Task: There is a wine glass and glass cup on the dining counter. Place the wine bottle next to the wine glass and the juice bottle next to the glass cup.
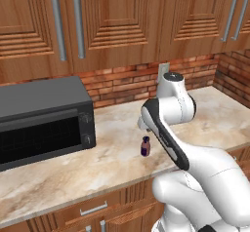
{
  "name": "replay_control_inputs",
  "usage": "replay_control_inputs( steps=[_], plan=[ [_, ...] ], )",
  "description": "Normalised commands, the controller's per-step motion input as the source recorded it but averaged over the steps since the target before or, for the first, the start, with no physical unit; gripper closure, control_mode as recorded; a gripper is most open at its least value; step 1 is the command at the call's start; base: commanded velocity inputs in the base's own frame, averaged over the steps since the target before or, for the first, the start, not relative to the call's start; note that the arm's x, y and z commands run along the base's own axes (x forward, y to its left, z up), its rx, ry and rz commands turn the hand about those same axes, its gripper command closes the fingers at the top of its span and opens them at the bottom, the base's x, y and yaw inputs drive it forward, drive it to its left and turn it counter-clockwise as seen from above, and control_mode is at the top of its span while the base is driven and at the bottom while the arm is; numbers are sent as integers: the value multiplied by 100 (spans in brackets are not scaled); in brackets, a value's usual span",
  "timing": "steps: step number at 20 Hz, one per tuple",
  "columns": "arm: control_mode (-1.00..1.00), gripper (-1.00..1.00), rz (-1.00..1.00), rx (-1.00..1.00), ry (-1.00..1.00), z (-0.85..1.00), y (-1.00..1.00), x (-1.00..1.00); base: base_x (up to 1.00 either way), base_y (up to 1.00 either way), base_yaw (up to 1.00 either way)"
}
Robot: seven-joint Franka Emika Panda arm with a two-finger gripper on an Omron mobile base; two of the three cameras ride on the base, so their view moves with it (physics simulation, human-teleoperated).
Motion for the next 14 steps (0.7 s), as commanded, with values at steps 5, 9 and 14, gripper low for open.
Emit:
replay_control_inputs(
  steps=[5, 9, 14],
  plan=[
    [-100, -100, 1, 0, 5, -29, 2, 36, 0, 0, 0],
    [-100, -100, 2, -5, 0, -26, 4, 32, 0, 0, 0],
    [-100, -100, 1, -5, 0, -24, 4, 23, 0, 0, 0]
  ],
)
